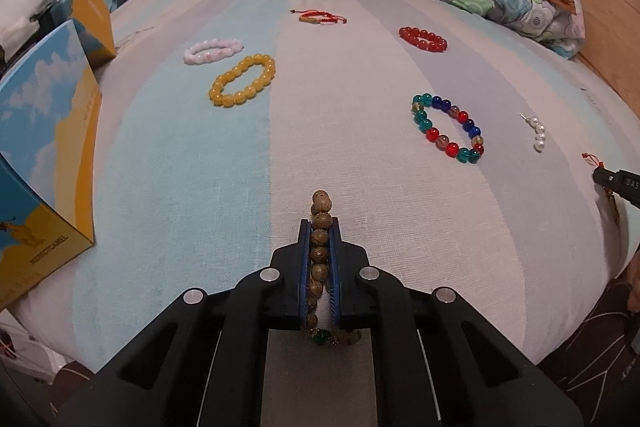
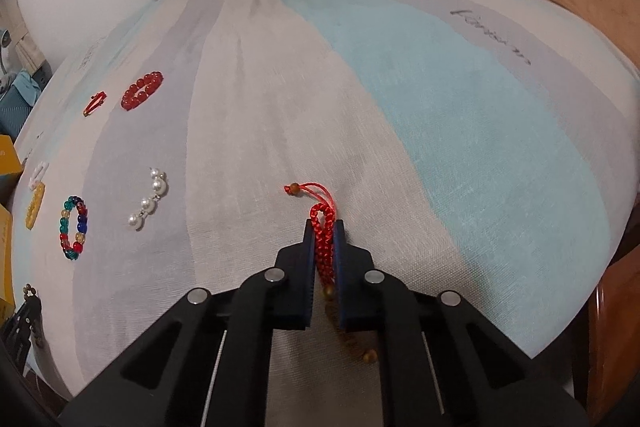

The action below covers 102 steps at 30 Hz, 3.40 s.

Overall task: Organize jewelry
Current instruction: 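Grasp the brown wooden bead bracelet with the left tool while the right tool grasps the red string bracelet, then carry both bracelets to the white box with both tools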

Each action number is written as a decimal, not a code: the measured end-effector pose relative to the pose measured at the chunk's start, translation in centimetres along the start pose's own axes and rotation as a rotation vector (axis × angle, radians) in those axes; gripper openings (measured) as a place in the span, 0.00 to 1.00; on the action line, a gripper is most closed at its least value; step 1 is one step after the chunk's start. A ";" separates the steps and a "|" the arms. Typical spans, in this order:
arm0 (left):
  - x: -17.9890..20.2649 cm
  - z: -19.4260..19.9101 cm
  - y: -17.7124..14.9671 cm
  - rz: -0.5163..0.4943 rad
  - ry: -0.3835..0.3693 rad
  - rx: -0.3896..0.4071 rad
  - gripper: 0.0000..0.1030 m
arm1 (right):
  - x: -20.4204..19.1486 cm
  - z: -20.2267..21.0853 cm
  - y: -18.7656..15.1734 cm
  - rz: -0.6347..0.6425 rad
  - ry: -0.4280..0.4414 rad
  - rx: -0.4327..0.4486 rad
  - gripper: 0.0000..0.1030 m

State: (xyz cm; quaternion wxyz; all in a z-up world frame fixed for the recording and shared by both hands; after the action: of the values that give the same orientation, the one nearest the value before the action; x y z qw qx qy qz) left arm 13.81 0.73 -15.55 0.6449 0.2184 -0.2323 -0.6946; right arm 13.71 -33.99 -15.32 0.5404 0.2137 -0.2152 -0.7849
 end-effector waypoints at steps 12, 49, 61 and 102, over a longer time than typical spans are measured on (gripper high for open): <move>-0.3 0.6 -0.2 0.016 -0.012 -0.025 0.07 | -1.6 1.7 0.5 0.090 -0.022 0.052 0.07; -2.0 8.0 5.6 0.004 -0.021 -0.006 0.07 | -8.2 9.9 1.1 0.223 0.028 0.061 0.07; -6.7 11.7 9.1 0.042 0.032 0.044 0.07 | -14.4 11.7 3.4 0.273 0.073 0.077 0.07; -39.8 19.6 4.4 0.411 0.264 0.064 0.07 | -56.6 18.9 -4.5 0.723 0.458 0.148 0.07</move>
State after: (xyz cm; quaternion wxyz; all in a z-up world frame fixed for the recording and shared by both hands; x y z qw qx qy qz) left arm 8.38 40.94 2.88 0.7901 0.2757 -0.2076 -0.5066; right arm 17.94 22.74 3.42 0.7976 0.3314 -0.2064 -0.4598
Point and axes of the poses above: each gripper's, at about its wrist camera, not at the fingertips, and z roughly against the way its jaws point, x to its right, y to its top, the point moved 9 cm from there along -z, roughly the way its jaws point
